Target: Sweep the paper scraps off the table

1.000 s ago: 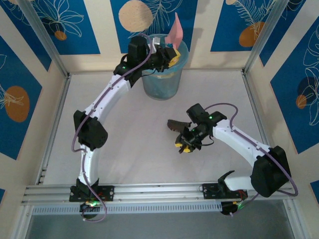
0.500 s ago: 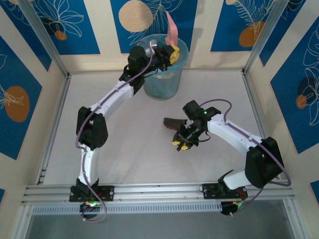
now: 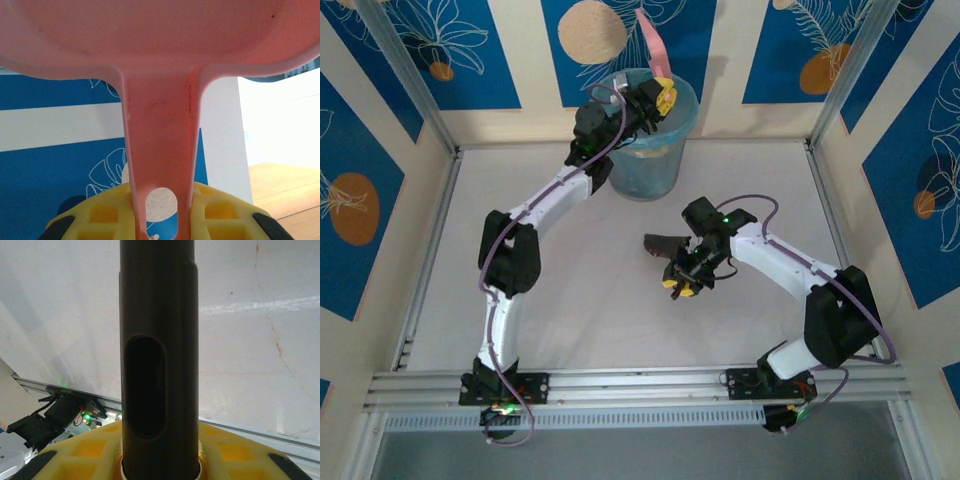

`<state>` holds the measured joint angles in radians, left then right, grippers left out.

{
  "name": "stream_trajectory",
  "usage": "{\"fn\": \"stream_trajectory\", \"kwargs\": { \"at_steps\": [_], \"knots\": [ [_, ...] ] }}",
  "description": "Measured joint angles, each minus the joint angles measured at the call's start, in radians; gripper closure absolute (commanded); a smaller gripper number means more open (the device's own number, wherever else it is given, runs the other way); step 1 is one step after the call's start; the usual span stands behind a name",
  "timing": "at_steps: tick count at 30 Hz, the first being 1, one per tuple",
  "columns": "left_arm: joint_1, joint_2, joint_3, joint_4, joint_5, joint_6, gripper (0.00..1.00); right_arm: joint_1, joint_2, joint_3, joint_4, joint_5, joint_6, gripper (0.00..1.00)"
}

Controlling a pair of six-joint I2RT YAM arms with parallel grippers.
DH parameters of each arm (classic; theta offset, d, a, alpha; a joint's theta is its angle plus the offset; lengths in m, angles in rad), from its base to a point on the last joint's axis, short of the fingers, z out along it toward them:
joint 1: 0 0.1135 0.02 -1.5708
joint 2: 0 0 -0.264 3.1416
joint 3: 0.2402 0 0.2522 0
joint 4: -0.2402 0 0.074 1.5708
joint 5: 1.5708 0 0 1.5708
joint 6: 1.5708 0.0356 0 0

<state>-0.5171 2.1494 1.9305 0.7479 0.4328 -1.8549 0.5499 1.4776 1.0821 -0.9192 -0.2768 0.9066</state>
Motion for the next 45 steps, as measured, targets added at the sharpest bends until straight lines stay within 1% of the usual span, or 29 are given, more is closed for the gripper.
{"fn": "stream_trajectory", "kwargs": {
  "at_steps": [6,12,20,23,25,31,34,37,39,40,42,45],
  "knots": [
    [0.0,0.014,-0.002,0.104,-0.04,-0.062,1.0,0.0,0.0,0.014,-0.006,0.002,-0.001,1.0],
    [0.0,0.014,-0.002,0.17,-0.061,-0.108,1.0,0.0,0.0,0.016,-0.01,0.008,-0.001,1.0],
    [0.0,0.014,-0.002,0.195,-0.063,-0.138,1.0,-0.005,-0.007,0.017,-0.01,0.032,0.0,1.0],
    [0.001,0.011,-0.019,0.194,-0.043,-0.13,1.0,-0.013,-0.029,0.018,-0.012,0.053,0.0,1.0],
    [0.002,-0.004,-0.053,0.163,-0.021,-0.104,1.0,-0.025,-0.053,0.018,-0.015,0.07,0.004,1.0],
    [0.011,-0.087,-0.117,-0.058,0.075,0.064,1.0,-0.08,-0.146,0.018,-0.016,0.121,0.019,1.0],
    [0.014,-0.149,-0.117,-0.217,0.125,0.192,1.0,-0.108,-0.192,0.017,-0.014,0.146,0.026,1.0],
    [0.014,-0.222,-0.085,-0.497,0.152,0.41,1.0,-0.13,-0.238,0.014,-0.004,0.171,0.027,1.0],
    [0.01,-0.256,-0.018,-0.736,0.141,0.604,1.0,-0.139,-0.279,-0.001,0.021,0.195,0.025,1.0],
    [0.008,-0.267,0.011,-0.825,0.13,0.682,1.0,-0.141,-0.296,-0.009,0.033,0.205,0.025,1.0],
    [-0.005,-0.303,0.06,-1.025,0.085,0.871,1.0,-0.143,-0.336,-0.031,0.06,0.227,0.018,1.0],
    [-0.034,-0.367,0.066,-1.251,-0.02,1.117,1.0,-0.145,-0.388,-0.064,0.105,0.253,0.002,1.0]
  ]
}}
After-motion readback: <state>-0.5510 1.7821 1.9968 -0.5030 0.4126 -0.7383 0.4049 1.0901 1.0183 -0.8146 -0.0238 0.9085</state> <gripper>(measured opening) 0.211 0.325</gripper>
